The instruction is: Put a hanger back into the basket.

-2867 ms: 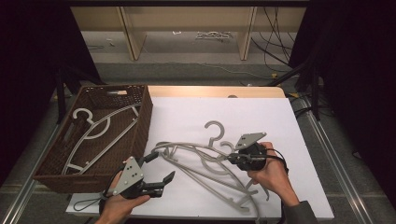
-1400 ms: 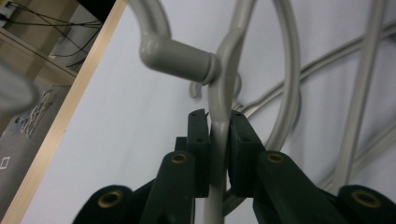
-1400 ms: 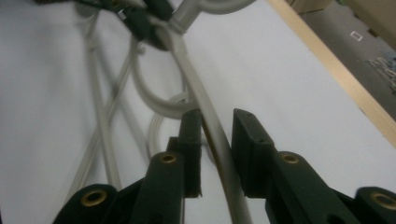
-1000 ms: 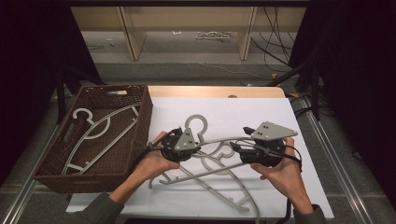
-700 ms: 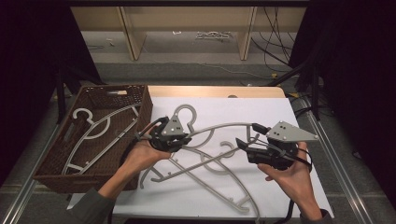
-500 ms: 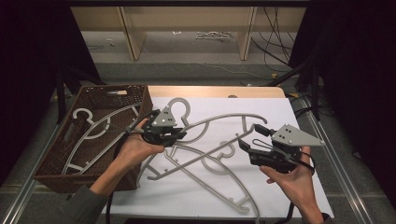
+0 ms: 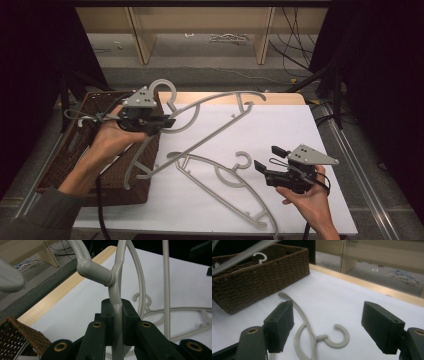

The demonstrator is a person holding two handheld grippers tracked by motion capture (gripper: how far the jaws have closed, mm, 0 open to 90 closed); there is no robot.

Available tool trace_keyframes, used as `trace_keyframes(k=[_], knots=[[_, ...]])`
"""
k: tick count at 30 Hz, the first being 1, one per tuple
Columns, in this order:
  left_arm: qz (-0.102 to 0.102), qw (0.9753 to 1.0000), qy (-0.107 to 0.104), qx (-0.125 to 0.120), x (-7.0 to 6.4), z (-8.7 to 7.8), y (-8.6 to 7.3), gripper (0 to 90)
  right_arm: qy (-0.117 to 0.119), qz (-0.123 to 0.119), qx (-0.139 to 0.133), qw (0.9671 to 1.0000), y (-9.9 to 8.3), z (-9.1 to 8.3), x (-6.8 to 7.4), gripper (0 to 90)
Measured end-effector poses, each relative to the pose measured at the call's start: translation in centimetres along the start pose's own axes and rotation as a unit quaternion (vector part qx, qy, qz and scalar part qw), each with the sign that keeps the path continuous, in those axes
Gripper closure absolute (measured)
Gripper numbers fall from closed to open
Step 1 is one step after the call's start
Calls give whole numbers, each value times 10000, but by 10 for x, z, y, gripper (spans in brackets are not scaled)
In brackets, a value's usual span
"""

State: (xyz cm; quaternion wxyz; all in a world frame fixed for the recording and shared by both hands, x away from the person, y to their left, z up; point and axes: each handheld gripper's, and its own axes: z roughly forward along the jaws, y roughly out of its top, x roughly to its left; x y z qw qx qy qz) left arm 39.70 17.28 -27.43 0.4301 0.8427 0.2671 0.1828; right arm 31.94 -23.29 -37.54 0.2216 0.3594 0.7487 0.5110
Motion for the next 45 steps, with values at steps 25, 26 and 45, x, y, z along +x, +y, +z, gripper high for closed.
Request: trace_keyframes(k=[25,26,45], knots=[[-422,9902,1279,357,102,-57,-44,824,158,212,392,9989,-29,20,0,269],[-371,9892,1341,455,106,-58,-48,824,157,203,404,9989,-29,20,0,268],[-730,9745,1934,877,142,-57,-109,824,27,206,428,9989,-33,20,-3,240]])
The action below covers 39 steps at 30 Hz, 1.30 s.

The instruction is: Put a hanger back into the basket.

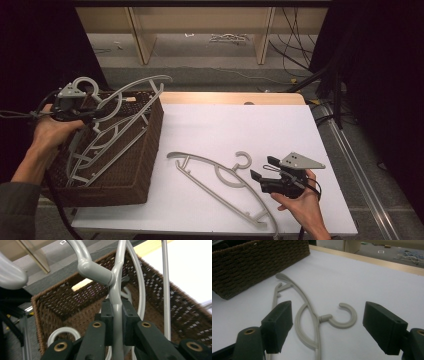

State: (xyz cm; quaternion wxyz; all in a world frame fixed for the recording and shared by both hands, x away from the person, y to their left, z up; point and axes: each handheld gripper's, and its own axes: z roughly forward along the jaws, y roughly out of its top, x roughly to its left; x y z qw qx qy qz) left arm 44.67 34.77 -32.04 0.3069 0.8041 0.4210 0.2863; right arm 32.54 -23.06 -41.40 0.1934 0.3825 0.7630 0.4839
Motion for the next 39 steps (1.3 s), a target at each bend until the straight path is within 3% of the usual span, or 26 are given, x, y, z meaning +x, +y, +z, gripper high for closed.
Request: trace_keyframes(k=[11,14,15,19,23,29,39], knots=[[-198,9996,127,130,13,2,-21,824,65,84,-22,9999,0,1,1,223],[-194,9993,224,225,14,3,-25,824,22,4,-65,10000,0,2,1,222],[-171,9993,238,252,15,4,-26,824,-12,18,120,9999,1,-1,1,222],[-262,9988,266,326,18,8,-33,824,4,40,30,10000,0,0,1,223],[-346,9980,326,412,22,11,-40,824,-40,6,110,9999,0,-1,0,223],[-269,9972,401,578,24,14,-49,824,-19,41,101,9999,-1,0,0,223],[-31,9954,258,918,11,37,-58,822,52,102,58,9999,-2,3,1,222]])
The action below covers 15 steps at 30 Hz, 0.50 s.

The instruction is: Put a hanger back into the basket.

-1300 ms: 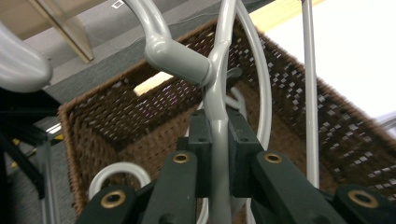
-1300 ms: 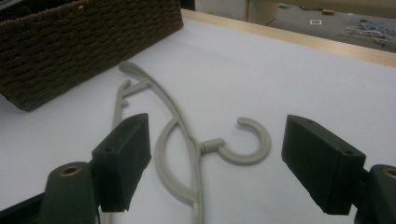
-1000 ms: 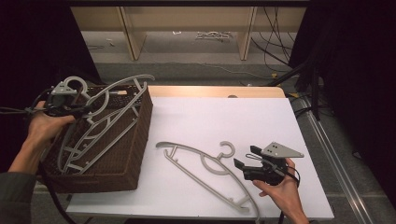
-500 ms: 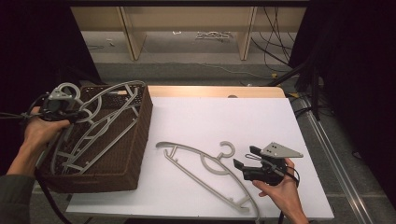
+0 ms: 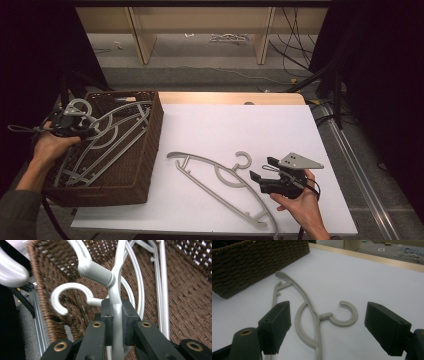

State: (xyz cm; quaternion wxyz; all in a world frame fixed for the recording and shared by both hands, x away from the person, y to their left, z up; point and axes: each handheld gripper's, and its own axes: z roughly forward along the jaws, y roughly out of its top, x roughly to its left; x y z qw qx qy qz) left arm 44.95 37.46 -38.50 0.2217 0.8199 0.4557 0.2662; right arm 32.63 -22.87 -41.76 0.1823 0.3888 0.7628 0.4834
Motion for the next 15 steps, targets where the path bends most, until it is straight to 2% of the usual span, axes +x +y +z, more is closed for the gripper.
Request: trace_keyframes(k=[1,3,6,8,9,10,11,12,14,15], knots=[[36,10000,-7,58,-1,2,-1,822,-58,-68,3,10000,0,0,-1,222],[18,9999,8,124,-4,8,-2,821,-49,-71,59,9999,0,-1,-1,223],[100,9994,94,327,-7,16,-4,820,-38,-78,36,10000,0,-1,-1,222],[30,9995,46,304,-4,19,-8,816,-26,-66,16,10000,0,-1,-2,222],[-27,9996,-1,274,-2,20,-9,813,-63,-43,103,9999,0,-2,-1,222],[-147,9995,25,274,-2,19,-11,795,-21,-23,96,9999,-1,-1,-1,222],[-150,9996,78,236,0,19,-11,770,-20,0,106,9999,-1,-1,-1,222],[-175,9995,142,204,1,17,-12,761,-42,-73,-26,10000,-2,2,-2,222],[-233,9996,175,45,3,11,-11,721,19,4,39,10000,-2,2,0,222],[-355,9991,248,7,2,8,-11,691,22,10,44,10000,-2,2,0,222]])
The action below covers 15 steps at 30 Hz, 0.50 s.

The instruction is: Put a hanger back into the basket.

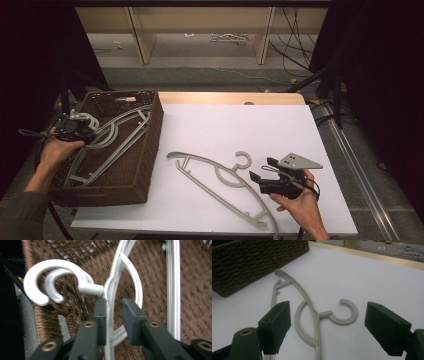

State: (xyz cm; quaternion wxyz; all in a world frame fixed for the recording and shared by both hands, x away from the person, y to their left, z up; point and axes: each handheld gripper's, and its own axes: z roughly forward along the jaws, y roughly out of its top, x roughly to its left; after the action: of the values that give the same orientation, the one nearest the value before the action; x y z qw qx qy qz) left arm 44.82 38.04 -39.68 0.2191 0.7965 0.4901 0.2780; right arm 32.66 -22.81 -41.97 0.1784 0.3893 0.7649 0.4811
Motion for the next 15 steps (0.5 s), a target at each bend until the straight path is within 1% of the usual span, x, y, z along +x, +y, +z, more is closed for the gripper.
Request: trace_keyframes(k=[1,2,3,4,5,6,7,8,9,10,11,12,13,14,15], knots=[[-58,10000,38,-28,-1,-3,1,664,-55,-68,-4,10000,0,0,-1,222],[-93,9999,63,-86,-1,-5,1,644,-65,-74,41,9999,0,-1,-1,222],[-113,9998,56,-147,-1,-8,2,624,-35,6,97,9999,0,-1,0,222],[-227,9994,105,-223,-3,-11,3,593,-1,-4,84,10000,0,0,0,222],[-322,9989,99,-331,-4,-13,4,562,29,9,53,10000,0,0,1,222],[-398,9983,125,-401,-5,-17,5,527,14,-38,7,10000,-1,1,0,222],[-538,9972,97,-519,-6,-20,5,486,-34,-99,-24,9999,-1,1,0,222],[-709,9952,6,-670,-8,-24,6,452,5,-16,48,10000,0,0,0,222],[-823,9936,-125,-770,-11,-28,7,432,4,-8,74,10000,0,0,0,222],[-819,9926,-163,-880,-15,-32,9,414,-34,-64,59,10000,-1,0,0,222],[-633,9936,-129,-926,-23,-41,11,396,-55,-58,27,10000,-1,0,0,222],[-634,9929,-163,-994,-28,-44,12,361,-65,-101,19,9999,-1,1,0,221],[-682,9913,-240,-1099,-33,-48,13,351,-14,-46,42,10000,-1,2,0,221],[-752,9894,-341,-1192,-38,-53,13,326,-45,-74,151,9998,-1,0,0,221],[-787,9880,-412,-1266,-42,-55,14,294,-49,-71,101,9999,-1,0,1,221]])
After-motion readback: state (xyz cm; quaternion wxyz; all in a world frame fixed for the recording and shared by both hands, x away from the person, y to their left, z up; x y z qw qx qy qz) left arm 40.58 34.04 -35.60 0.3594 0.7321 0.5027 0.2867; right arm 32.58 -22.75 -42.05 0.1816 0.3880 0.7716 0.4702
